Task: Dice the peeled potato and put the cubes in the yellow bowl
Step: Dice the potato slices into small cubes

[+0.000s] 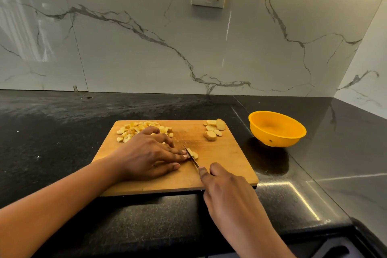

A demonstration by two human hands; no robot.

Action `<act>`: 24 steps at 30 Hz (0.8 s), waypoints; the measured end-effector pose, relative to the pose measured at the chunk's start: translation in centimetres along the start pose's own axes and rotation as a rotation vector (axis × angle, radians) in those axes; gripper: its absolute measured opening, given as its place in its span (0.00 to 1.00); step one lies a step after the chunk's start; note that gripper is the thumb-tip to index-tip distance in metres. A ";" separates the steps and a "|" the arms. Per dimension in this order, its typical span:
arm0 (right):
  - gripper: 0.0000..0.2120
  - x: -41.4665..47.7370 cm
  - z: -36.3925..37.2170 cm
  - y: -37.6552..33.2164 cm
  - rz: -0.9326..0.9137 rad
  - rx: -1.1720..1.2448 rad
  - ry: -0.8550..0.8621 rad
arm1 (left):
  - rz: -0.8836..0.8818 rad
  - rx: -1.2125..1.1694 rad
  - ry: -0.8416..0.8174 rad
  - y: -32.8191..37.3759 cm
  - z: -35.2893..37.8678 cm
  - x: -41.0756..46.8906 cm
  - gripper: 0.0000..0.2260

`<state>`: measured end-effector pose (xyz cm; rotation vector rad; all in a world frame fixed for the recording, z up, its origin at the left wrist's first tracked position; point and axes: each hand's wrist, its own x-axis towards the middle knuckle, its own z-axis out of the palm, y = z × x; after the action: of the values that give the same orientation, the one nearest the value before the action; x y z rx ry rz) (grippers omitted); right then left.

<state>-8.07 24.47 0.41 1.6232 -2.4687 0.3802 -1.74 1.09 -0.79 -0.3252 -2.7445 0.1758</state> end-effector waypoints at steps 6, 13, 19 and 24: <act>0.23 -2.8 -2.0 0.5 0.081 0.027 -0.037 | -0.024 -0.067 0.042 0.1 0.3 0.2 0.17; 0.21 -2.7 -3.8 2.9 0.146 0.007 0.155 | -0.195 -0.328 0.109 -0.6 0.1 1.7 0.24; 0.19 2.4 -0.9 5.1 0.253 0.110 0.293 | -0.209 -0.389 -0.273 -0.9 -1.2 4.2 0.20; 0.20 4.5 0.7 5.2 0.275 0.152 0.306 | -0.146 -0.380 -0.373 -0.9 -1.4 5.8 0.14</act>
<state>-14.64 22.25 0.32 1.1632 -2.4713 0.8053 -6.59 1.79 2.68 -0.2043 -3.1507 -0.3648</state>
